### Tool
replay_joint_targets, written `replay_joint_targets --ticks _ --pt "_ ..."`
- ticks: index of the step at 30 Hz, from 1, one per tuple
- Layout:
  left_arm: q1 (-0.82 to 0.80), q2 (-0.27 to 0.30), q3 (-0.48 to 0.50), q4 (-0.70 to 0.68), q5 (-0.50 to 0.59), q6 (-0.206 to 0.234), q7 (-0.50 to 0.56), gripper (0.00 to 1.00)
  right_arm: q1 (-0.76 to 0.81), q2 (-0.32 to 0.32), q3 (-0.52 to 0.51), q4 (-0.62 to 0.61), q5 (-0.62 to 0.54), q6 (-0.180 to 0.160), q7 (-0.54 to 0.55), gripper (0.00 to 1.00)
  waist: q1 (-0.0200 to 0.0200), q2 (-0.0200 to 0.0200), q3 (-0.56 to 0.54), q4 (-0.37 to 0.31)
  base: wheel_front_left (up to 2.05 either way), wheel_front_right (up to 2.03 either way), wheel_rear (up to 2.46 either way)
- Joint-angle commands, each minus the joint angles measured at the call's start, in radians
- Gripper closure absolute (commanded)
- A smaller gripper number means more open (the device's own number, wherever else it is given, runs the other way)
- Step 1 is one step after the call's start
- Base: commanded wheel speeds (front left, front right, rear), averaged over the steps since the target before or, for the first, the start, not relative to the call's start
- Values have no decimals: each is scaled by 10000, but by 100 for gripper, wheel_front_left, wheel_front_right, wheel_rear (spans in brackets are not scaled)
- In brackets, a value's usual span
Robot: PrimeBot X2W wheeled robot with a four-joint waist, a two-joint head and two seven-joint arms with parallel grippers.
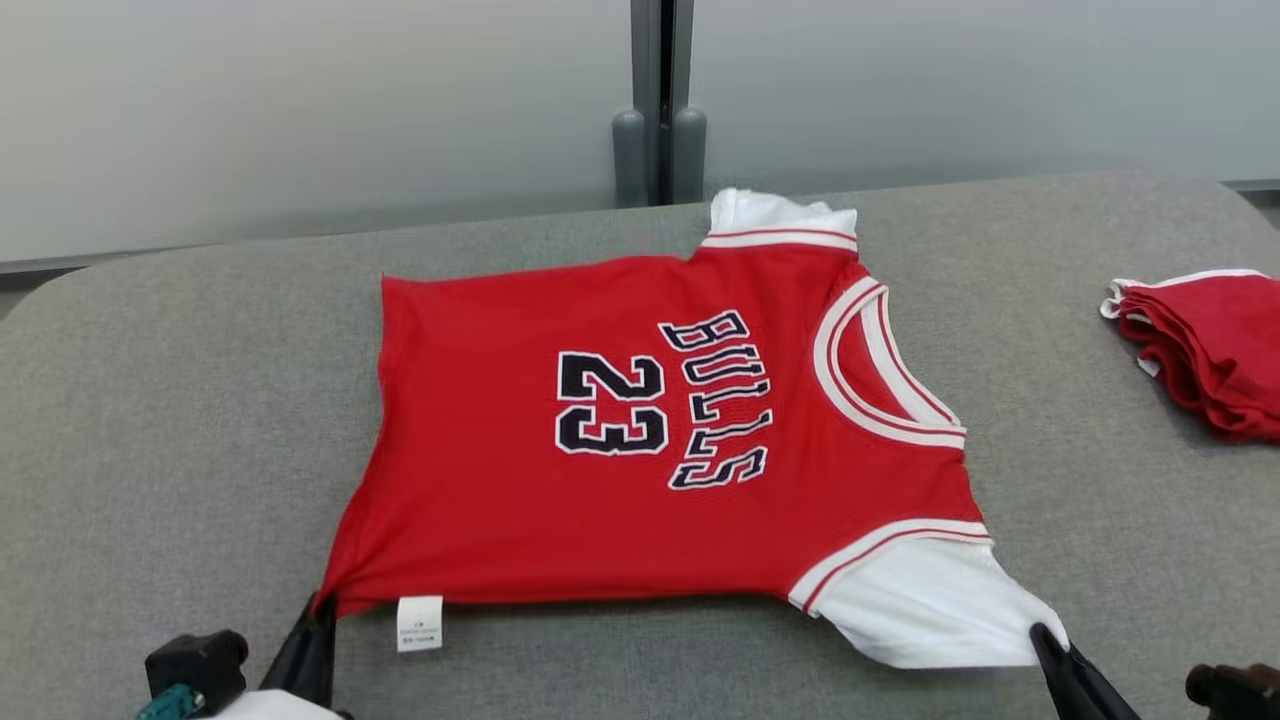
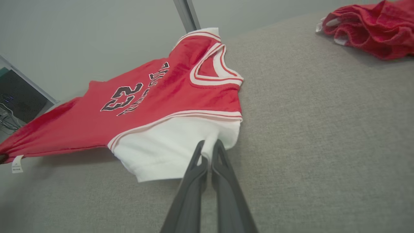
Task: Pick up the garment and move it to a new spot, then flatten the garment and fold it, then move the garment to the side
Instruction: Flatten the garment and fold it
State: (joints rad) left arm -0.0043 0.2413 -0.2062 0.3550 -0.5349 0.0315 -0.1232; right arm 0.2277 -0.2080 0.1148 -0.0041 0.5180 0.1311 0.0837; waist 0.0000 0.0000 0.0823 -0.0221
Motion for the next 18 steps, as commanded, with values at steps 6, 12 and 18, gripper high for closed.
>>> replay_joint_targets --ticks 6,12,18 --pt "1736 376 113 -2956 -75 1073 1363 100 1513 944 -1045 -2486 -823 -5 1876 100 0 0 -426 5 0 0 0" --pt "2381 649 134 -4532 -55 1557 2157 100 1825 1335 -1342 -3618 -1167 -5 2831 100 0 0 -366 49 0 0 0" --pt "2143 840 101 -4848 -52 1608 2541 100 1378 1417 -1339 -3606 -1252 -6 3000 100 0 0 -17 27 0 0 0"
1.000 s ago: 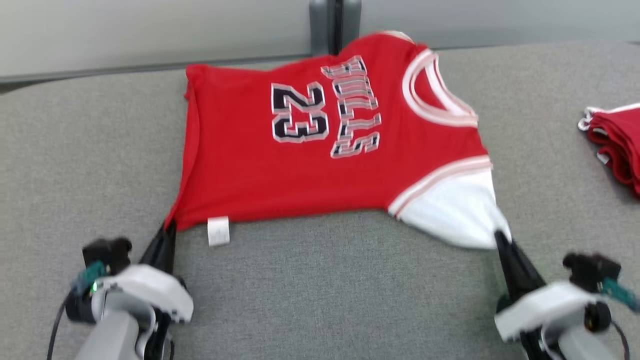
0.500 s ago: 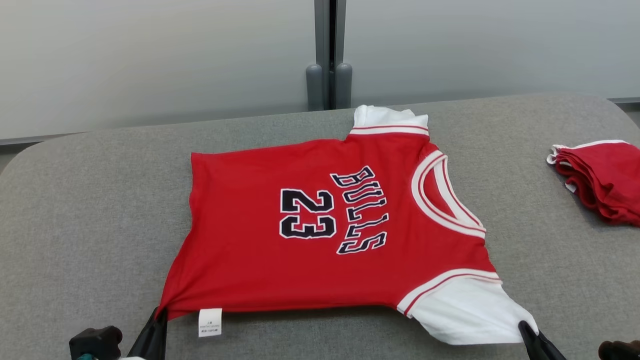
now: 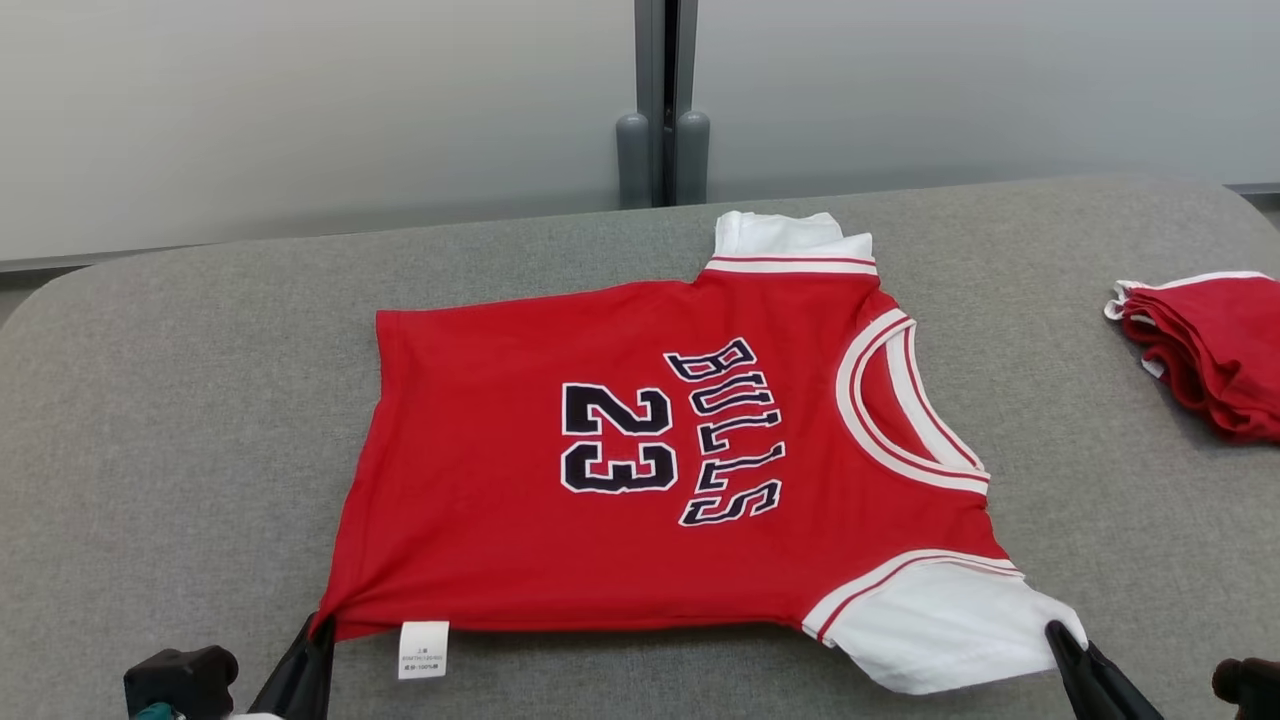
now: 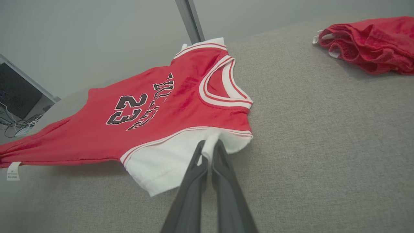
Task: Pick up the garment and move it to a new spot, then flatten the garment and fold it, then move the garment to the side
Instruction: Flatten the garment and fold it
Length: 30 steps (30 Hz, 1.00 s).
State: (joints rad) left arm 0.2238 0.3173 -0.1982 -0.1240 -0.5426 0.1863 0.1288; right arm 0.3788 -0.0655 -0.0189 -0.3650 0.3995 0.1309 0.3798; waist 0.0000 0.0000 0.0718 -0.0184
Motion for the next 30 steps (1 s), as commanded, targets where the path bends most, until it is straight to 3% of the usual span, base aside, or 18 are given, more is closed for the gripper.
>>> replay_joint_targets --ticks 1,7,13,26,27,28,29,30 --pt "-202 90 15 -87 23 71 75 100 -269 -7 -2 48 -67 -4 45 100 0 0 177 -25 0 0 0" --pt "-748 256 -12 -54 -137 -66 550 100 -1261 -151 -172 498 38 -2 -82 100 0 0 808 -35 0 0 0" --pt "-1690 419 -12 187 -454 -415 1065 100 -2975 -723 -55 1727 248 -2 -300 100 0 0 1570 22 0 0 0" --pt "-3128 286 -55 1148 -977 -861 1353 100 -6191 -1822 1367 4871 942 -2 -1432 100 0 0 2525 231 0 0 0" --pt "-3183 202 -38 1197 -1067 -925 1279 73 -6345 -1816 1443 5028 1035 -2 -1664 89 0 0 2549 241 0 0 0" --pt "-3212 126 -23 1240 -1171 -998 1230 27 -6455 -1848 1529 5160 1109 -2 -1847 36 0 0 2570 251 0 0 0" --pt "-3233 78 -40 1292 -1247 -1071 1188 0 -6529 -1958 1587 5304 1076 -2 -1994 0 0 0 2588 266 0 0 0" --pt "-3266 24 -22 1324 -1316 -1120 1120 0 -6594 -1975 1677 5380 1151 -2 -2189 0 0 0 2596 279 0 0 0"
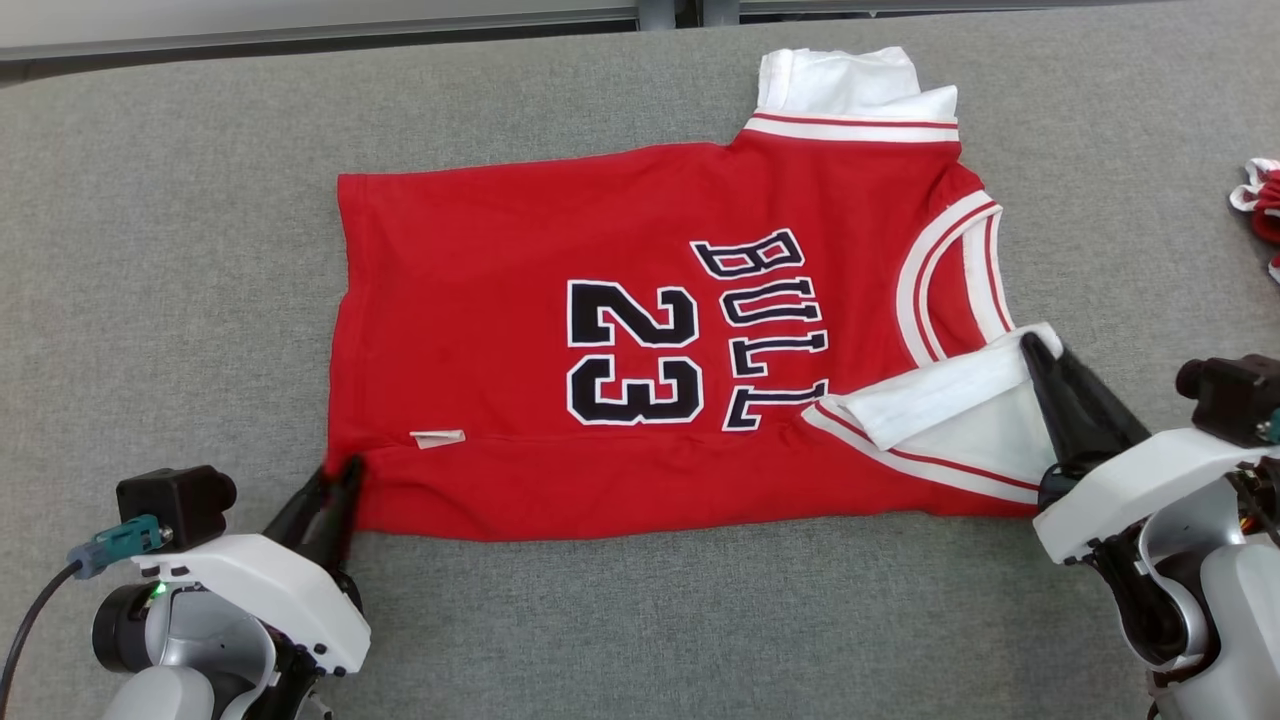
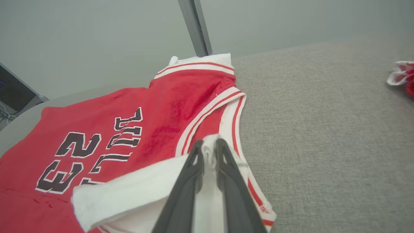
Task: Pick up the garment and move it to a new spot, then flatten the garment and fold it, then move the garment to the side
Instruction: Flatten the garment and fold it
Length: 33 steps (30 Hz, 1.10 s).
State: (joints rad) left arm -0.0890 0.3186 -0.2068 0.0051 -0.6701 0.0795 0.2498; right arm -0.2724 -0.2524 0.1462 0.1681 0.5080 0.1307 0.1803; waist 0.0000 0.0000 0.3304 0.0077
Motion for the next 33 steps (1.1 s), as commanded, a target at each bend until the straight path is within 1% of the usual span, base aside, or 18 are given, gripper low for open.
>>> replay_joint_targets --ticks 1,6,11,14,17,20,21,25,27,29,33 --pt "-171 -3 77 50 -57 -101 -203 0 -158 -98 63 73 113 1 -445 0 0 0 11 25 0 0 0" --pt "-227 -211 235 -12 473 49 -1476 0 -215 -96 -3 6 -102 0 -1927 0 0 0 -100 26 0 0 0" --pt "-260 -623 176 -199 1161 317 -3028 0 20 8 -313 -468 -899 0 -3272 0 0 0 -310 68 0 0 0" --pt "-249 -880 131 -278 1610 552 -3941 0 229 113 -532 -827 -1443 0 -3715 0 0 0 -477 100 0 0 0" --pt "-193 -1107 95 -323 1956 725 -4638 0 679 302 -704 -1104 -1836 1 -3793 0 0 0 -705 158 0 0 0" --pt "55 -1238 16 -327 2329 744 -4955 0 1251 480 -892 -1369 -2069 0 -3694 0 0 0 -964 193 0 0 0" --pt "55 -1238 16 -327 2329 744 -4955 0 1251 480 -892 -1369 -2069 0 -3694 0 0 0 -964 193 0 0 0" --pt "469 -1233 -71 -84 2844 824 -5099 0 2075 660 -933 -1646 -2299 0 -3410 0 0 0 -1304 144 0 0 0" --pt "743 -1326 -66 79 2902 803 -5136 0 2431 780 -935 -1745 -2311 0 -3290 0 0 0 -1453 108 0 0 0" --pt "969 -1282 -22 273 3038 834 -5140 0 2737 864 -907 -1825 -2408 0 -3143 0 0 0 -1560 65 0 0 0" --pt "1161 -1296 19 593 3213 757 -5155 0 3043 931 -862 -1956 -2495 0 -3016 0 0 0 -1683 18 0 0 0"
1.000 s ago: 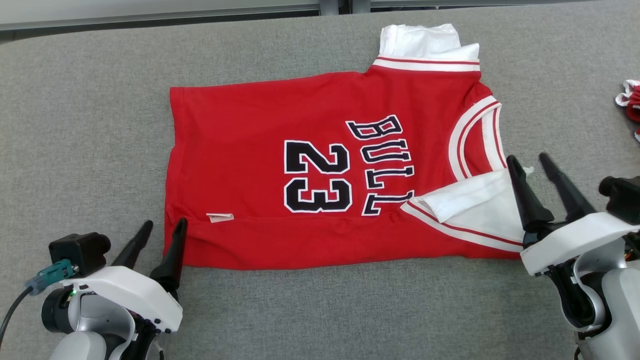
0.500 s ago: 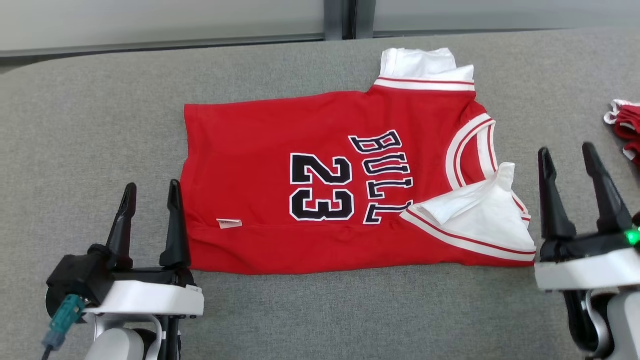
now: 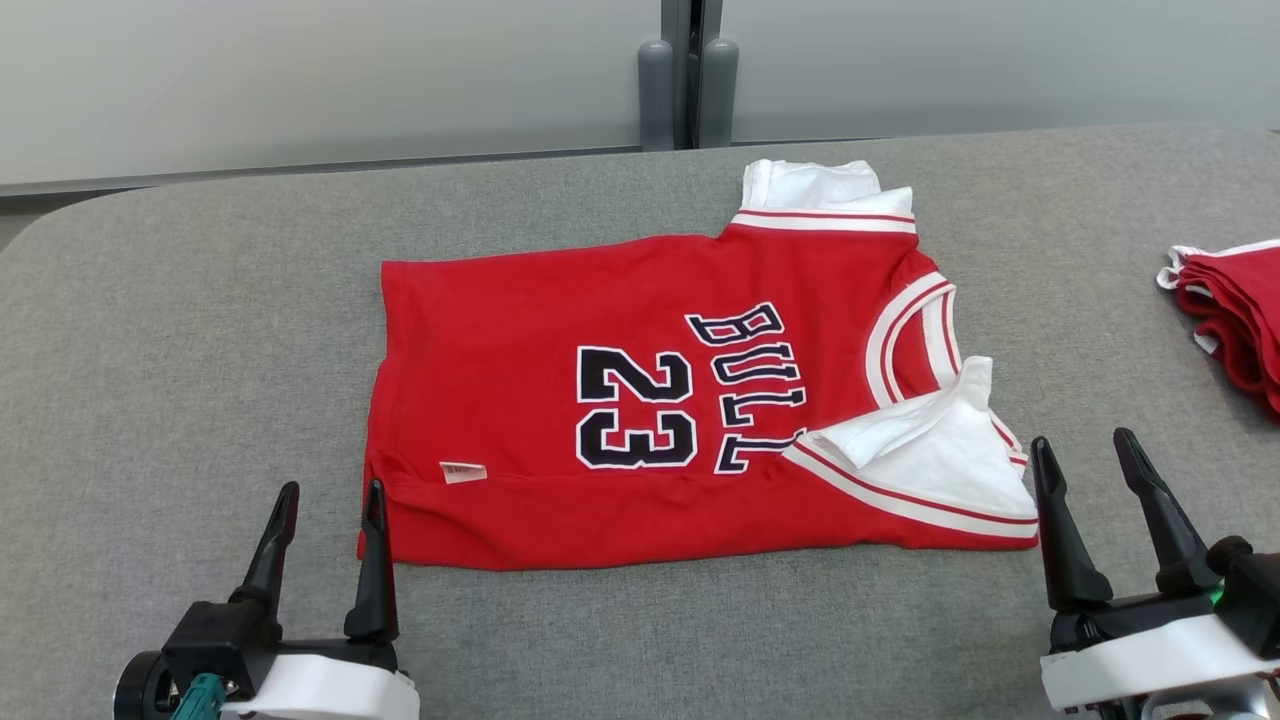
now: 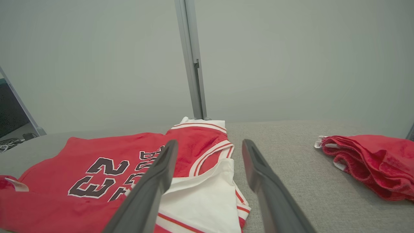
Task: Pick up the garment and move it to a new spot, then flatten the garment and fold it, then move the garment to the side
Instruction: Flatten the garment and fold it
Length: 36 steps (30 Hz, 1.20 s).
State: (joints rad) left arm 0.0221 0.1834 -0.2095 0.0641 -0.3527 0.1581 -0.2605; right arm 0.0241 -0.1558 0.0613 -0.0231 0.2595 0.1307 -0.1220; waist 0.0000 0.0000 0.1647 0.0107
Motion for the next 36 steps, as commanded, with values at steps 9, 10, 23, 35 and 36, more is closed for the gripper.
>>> replay_joint_targets --ticks 9,10,23,35,36 --pt "-31 -5 233 359 131 -251 -37 0 261 91 6 -157 -61 0 151 0 0 0 -137 -16 0 0 0" --pt "-55 -14 250 389 130 -267 -37 0 276 110 0 -161 -41 0 161 0 0 0 -143 -12 0 0 0" --pt "-381 -153 251 1340 -174 -627 211 0 35 -37 29 515 130 0 141 0 0 0 -66 -8 0 0 0" --pt "-1465 -434 136 3813 -939 -1347 634 0 -1078 -183 186 4028 753 0 -424 0 0 0 529 13 0 0 0" --pt "-1554 -461 160 3985 -1039 -1407 642 0 -1184 -192 254 4284 780 0 -450 0 0 0 573 18 0 0 0"
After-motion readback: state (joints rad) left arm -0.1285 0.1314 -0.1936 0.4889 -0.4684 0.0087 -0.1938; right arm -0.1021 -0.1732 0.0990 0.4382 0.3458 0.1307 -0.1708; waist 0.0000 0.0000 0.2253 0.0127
